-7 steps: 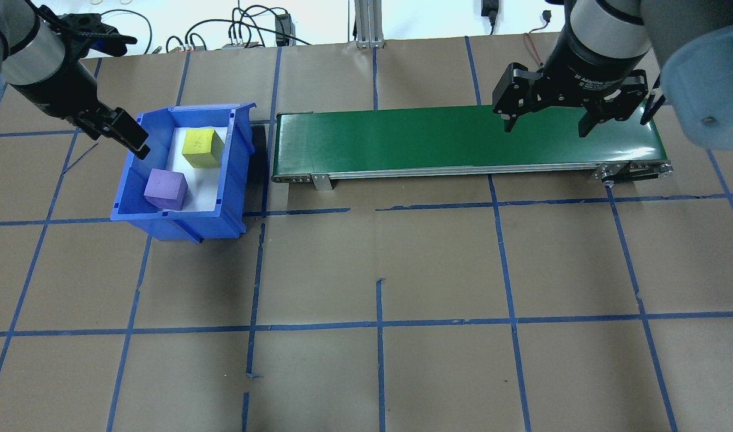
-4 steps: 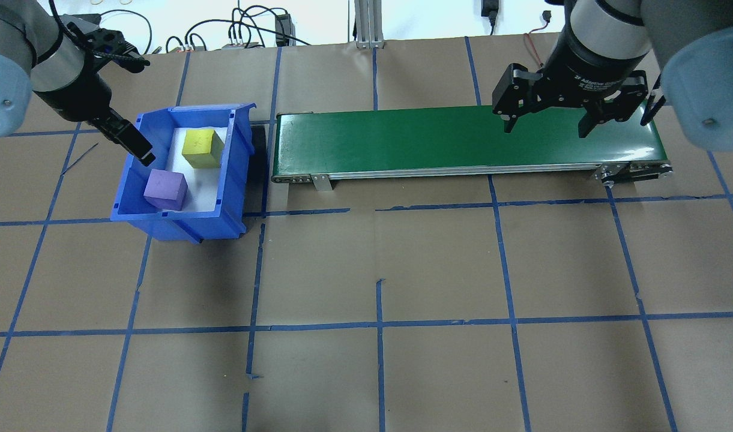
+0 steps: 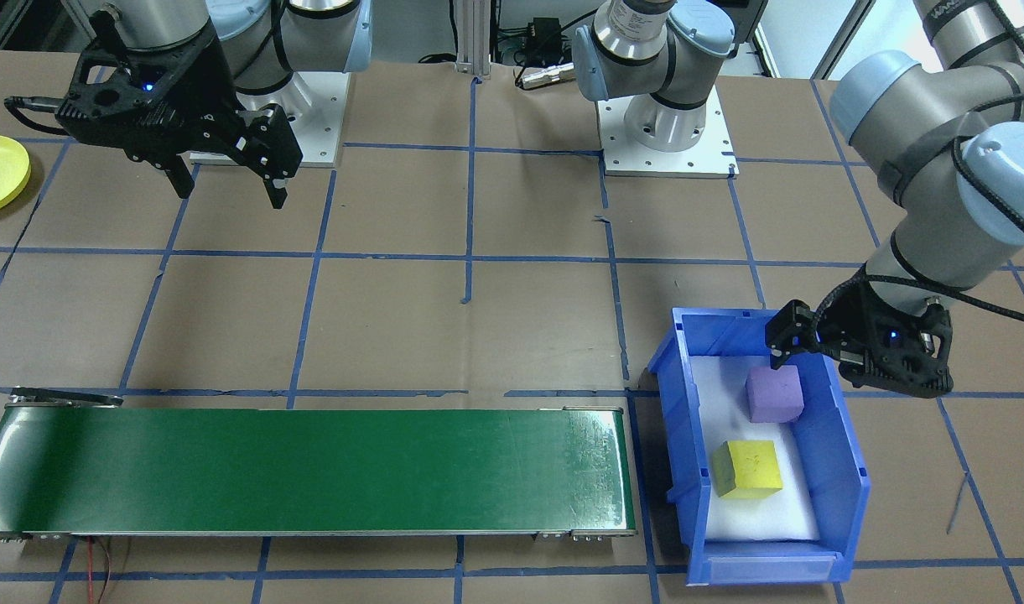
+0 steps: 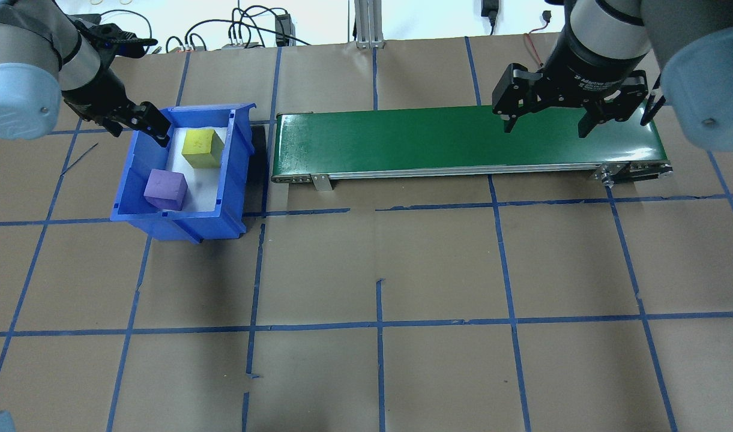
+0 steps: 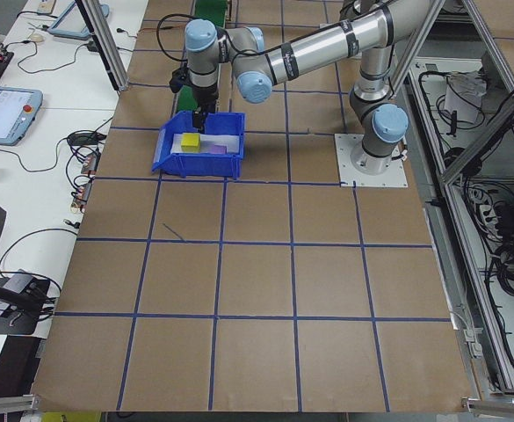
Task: Move block left to right into plate
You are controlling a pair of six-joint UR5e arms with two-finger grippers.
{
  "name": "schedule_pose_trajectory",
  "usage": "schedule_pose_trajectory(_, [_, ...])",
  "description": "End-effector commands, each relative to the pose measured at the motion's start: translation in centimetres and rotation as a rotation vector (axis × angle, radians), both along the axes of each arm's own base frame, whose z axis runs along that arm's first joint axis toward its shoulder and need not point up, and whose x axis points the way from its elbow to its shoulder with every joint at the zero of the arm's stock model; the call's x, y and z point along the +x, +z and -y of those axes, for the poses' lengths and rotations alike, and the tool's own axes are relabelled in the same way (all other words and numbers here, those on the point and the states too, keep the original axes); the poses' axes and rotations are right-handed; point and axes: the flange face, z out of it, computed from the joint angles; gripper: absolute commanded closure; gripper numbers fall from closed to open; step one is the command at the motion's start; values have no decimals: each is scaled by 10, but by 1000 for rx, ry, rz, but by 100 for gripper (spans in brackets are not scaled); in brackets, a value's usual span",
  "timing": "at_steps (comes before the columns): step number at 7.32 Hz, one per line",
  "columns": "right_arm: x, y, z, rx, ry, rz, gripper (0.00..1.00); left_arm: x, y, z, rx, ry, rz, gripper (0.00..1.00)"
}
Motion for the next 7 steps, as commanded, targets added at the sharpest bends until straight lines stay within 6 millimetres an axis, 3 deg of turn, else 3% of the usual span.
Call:
schedule_pose_trajectory(1, [0,0,0,0,0,0,0,-6,-19,11,-2,130,-99,0])
schedule_pose_trajectory(2, [0,0,0,0,0,0,0,-6,-23,14,-4,129,-100,0])
schedule_pose_trajectory(5, [0,0,0,0,0,0,0,1,-68,41,-41,126,-91,0])
schedule_pose_trajectory(7, [0,-1,0,1,0,0,0,1,-79,44,-32,144,-96,0])
